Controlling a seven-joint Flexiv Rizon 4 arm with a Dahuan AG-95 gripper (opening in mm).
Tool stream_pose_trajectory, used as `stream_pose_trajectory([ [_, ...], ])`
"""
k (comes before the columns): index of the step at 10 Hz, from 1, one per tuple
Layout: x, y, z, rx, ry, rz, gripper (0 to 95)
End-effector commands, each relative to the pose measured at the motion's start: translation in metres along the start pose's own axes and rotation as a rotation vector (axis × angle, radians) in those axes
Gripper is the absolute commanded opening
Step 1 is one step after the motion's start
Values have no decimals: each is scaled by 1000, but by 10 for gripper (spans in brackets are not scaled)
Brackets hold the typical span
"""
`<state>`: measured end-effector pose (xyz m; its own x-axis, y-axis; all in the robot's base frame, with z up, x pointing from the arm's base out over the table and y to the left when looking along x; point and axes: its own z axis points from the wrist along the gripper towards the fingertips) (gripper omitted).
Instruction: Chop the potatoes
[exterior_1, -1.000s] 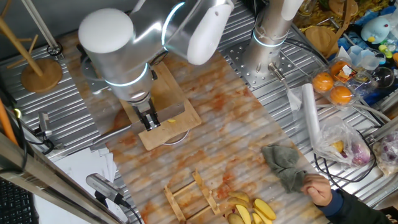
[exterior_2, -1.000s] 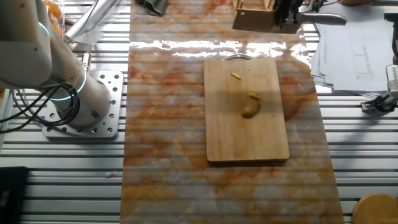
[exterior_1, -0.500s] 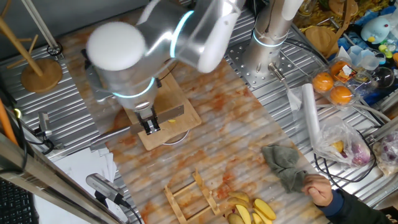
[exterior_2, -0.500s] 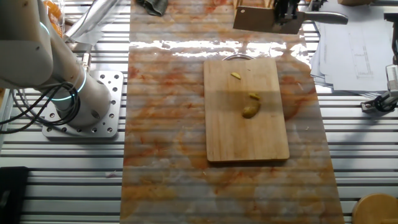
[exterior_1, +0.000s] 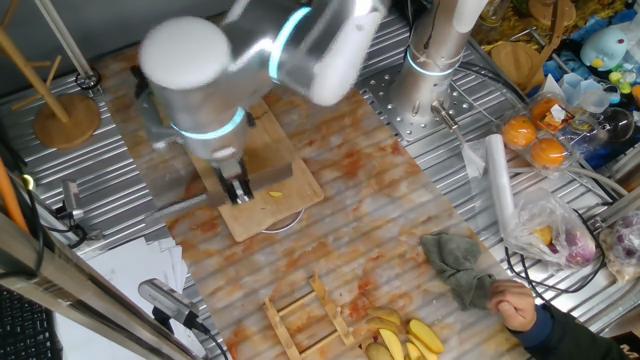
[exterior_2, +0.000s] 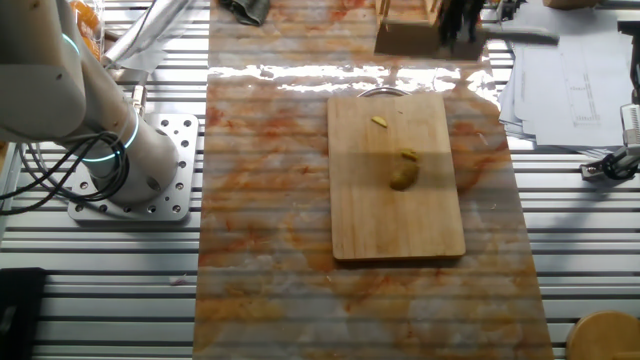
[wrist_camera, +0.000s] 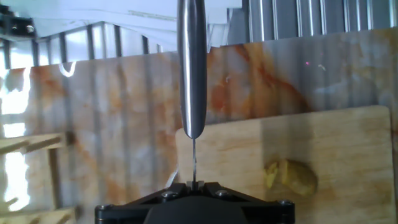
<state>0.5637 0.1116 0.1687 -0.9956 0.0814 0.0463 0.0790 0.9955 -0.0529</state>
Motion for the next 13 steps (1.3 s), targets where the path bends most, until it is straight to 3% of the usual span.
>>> stream_pose_trajectory([
  [1, 9, -26, 8, 13, -18, 11, 0],
  [2, 14, -41, 11, 14, -18, 8, 0],
  [5, 20, -63, 29, 25, -18, 0, 0],
  [7, 21, -65, 37, 37, -17, 2, 0],
  [11, 18, -65, 35, 24, -24, -49, 0],
  [13, 18, -65, 35, 28, -16, -6, 0],
])
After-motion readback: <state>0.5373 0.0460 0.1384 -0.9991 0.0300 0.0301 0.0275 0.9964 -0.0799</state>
